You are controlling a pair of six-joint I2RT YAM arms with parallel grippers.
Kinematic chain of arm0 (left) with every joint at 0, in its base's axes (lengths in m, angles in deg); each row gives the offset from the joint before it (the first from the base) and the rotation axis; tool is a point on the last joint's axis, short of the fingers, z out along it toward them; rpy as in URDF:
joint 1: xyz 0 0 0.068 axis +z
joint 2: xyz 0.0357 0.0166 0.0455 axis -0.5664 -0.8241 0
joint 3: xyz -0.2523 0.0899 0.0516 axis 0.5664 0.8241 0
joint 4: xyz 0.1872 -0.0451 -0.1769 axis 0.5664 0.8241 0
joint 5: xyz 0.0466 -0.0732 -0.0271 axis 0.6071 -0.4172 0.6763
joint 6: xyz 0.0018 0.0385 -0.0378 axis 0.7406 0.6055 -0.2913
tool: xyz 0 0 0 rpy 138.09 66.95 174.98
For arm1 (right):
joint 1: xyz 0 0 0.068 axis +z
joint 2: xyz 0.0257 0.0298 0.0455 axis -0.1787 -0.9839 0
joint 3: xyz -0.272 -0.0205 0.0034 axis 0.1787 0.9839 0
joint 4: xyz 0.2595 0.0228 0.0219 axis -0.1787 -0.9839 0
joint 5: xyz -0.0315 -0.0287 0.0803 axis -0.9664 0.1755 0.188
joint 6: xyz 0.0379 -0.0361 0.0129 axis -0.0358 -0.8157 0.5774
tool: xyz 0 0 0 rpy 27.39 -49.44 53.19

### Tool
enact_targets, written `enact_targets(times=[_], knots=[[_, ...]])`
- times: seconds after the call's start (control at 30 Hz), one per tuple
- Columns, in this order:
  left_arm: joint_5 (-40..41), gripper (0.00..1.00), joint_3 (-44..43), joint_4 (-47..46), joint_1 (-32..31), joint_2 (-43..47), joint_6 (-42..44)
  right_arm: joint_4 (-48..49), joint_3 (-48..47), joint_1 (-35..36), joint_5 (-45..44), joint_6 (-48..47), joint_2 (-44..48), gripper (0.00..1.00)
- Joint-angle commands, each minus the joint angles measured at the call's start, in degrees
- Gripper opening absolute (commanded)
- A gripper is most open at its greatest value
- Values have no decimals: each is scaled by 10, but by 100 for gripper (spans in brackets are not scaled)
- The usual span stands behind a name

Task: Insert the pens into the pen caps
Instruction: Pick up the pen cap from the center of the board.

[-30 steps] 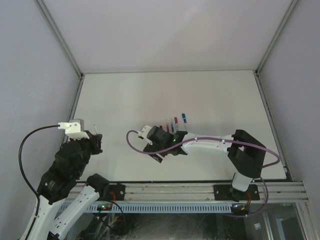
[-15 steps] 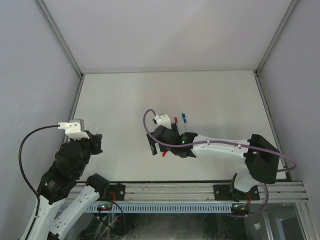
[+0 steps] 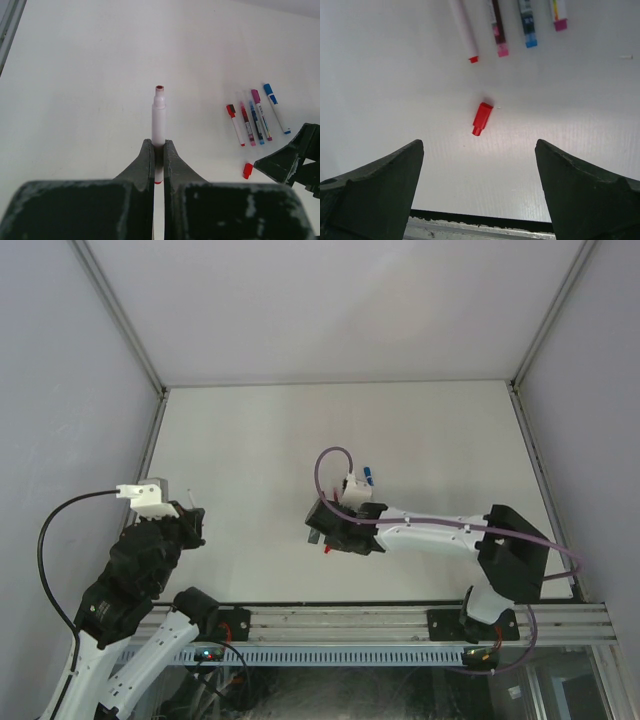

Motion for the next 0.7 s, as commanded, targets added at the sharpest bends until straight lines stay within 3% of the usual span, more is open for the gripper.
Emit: enact_targets(times=[0.0,0.17,0.47,0.67], knots=[[-5,0,-3,-22,2,-4,9,-103,-62,-4,1,120,-41,90],[-4,0,-3,-21,2,-2,9,-146,-122,-6,20,113,-99,79],[-4,0,-3,-21,2,-1,8,-145,-135,-31,32,96,-125,59],[-3,0,-3,-21,2,-1,9,-136,-138,-33,36,95,-134,58]])
